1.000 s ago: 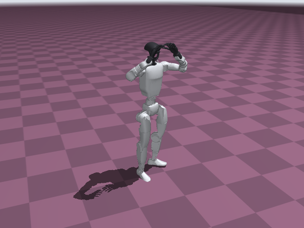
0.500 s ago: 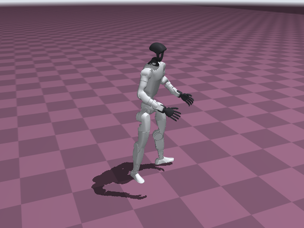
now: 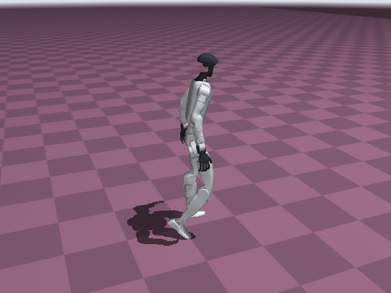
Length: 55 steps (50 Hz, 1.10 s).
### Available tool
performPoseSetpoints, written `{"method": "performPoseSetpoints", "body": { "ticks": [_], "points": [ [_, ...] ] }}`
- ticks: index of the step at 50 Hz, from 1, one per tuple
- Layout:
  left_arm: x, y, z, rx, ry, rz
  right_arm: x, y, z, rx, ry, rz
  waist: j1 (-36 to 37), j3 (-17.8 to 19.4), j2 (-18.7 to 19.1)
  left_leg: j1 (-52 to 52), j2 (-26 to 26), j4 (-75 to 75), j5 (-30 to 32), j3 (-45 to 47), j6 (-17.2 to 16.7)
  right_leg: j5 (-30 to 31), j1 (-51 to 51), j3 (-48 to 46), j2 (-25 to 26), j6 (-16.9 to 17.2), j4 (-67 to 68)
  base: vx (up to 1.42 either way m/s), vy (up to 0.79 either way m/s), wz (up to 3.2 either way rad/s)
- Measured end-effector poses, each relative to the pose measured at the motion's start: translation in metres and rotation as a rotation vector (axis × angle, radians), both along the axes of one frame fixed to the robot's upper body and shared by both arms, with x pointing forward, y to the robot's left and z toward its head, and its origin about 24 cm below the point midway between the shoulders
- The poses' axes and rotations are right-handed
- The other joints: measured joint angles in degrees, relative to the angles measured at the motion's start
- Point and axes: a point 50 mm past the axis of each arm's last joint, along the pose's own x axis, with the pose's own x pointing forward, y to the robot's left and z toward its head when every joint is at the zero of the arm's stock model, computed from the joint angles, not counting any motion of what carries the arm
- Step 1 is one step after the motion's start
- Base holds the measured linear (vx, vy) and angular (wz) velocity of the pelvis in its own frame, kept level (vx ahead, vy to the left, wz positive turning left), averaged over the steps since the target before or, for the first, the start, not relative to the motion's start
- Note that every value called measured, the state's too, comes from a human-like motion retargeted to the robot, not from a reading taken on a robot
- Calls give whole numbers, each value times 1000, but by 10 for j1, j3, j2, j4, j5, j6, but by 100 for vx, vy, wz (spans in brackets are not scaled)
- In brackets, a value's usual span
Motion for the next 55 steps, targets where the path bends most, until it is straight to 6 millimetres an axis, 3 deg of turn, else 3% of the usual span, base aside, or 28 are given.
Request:
{"method": "performPoseSetpoints", "body": {
  "ticks": [5, 7, 12, 15, 18, 22, 25, 28, 31, 35, 38, 40, 43, 45, 52, 53, 55],
  "points": [
    [46, 0, 3, 11, -85, -117, 34, 5, 10, 18, -102, 84, -28, 8, 1, 3, 2, 18, -23, -39, 11, -13, -46, -56, 23, -24, -129, 26, 5, 78],
    [67, 0, 6, 10, -134, -178, 51, 9, 17, 17, -203, 162, -40, 16, -8, 20, -7, 18, -35, -58, 12, 14, -33, -63, 42, -9, -247, 32, -2, 82],
    [125, 1, 20, 123, -243, -331, 82, 10, 36, -2, -360, 191, -70, 35, -39, 70, -40, 47, -78, -90, 2, 64, 4, -49, 65, 80, -505, 42, -8, 66],
    [166, 1, 35, 194, -305, -426, 103, 12, 49, -9, -455, 192, -56, 34, -39, 110, -24, 41, -97, -79, -14, 47, 3, -28, 108, 88, -543, 49, -29, -31],
    [207, -12, 54, 223, -416, -534, 123, 6, 69, -22, -573, 185, -57, 17, -35, 120, -24, 80, -124, -78, -7, 78, 12, -41, 109, 88, -533, 53, -13, -10],
    [265, -44, 94, 195, -640, -659, 152, -8, 109, -86, -781, 145, -66, -2, -21, 154, -29, 92, -109, -84, 12, 143, 54, -55, 102, 88, -538, 56, -9, 7],
    [297, -74, 132, 152, -826, -769, 167, -18, 147, -135, -955, 131, -75, -17, -12, 140, -23, 178, -82, -75, 37, 118, 79, -49, 91, 88, -512, 53, -6, 8],
    [324, -106, 186, 116, -1049, -895, 179, -27, 196, -186, -1158, 141, -81, -34, -10, 72, 2, 334, -67, -50, 74, 87, 94, -46, 85, 88, -491, 43, -10, 8],
    [341, -139, 257, 117, -1324, -1028, 187, -30, 254, -244, -1387, 186, -90, -55, -2, -26, 56, 491, -92, -8, 98, 71, 87, -54, 89, 88, -477, 31, -12, 13],
    [336, -175, 355, 148, -1718, -1169, 186, -24, 330, -370, -1685, 301, -88, -67, -5, -80, 96, 519, -131, 61, 115, 64, 91, -43, 98, 88, -483, 25, -12, -32],
    [316, -194, 417, 202, -1993, -1240, 177, -13, 381, -493, -1881, 427, -82, -66, -8, -76, 86, 405, -129, 100, 91, 57, 103, -25, 101, 88, -486, 22, -4, -60],
    [299, -203, 453, 261, -2167, -1271, 169, -3, 414, -588, -2007, 517, -82, -58, -9, -54, 60, 269, -95, 107, 62, 51, 113, -12, 104, 88, -487, 21, -1, -65],
    [273, -214, 490, 366, -2362, -1319, 153, 12, 450, -713, -2148, 651, -87, -61, 6, -31, 47, 113, -18, 80, 27, 45, 127, 4, 123, 88, -490, 22, 6, -54],
    [257, -221, 510, 445, -2469, -1339, 143, 21, 471, -805, -2221, 732, -95, -62, 12, -13, 41, 54, 23, 64, 23, 42, 134, 12, 131, 88, -490, 21, 5, -42],
    [214, -235, 548, 667, -2724, -1364, 113, 44, 513, -1090, -2346, 938, -117, -79, 3, 37, 43, 15, 22, 95, 22, 35, 147, 42, 147, 88, -489, 17, -2, -43],
    [209, -237, 551, -696, 2739, 1355, 109, 47, 517, -1121, -2358, 960, -121, -81, 2, 41, 44, 12, 22, 101, 17, 34, 148, 45, 149, 88, -490, 13, -1, -40],
    [201, -240, 557, -737, 2692, 1304, 103, 52, 525, -1172, -2378, 998, -129, -86, 0, 48, 46, 9, 22, 111, 9, 32, 151, 52, 153, 88, -491, 12, 0, -37]
  ]
}}
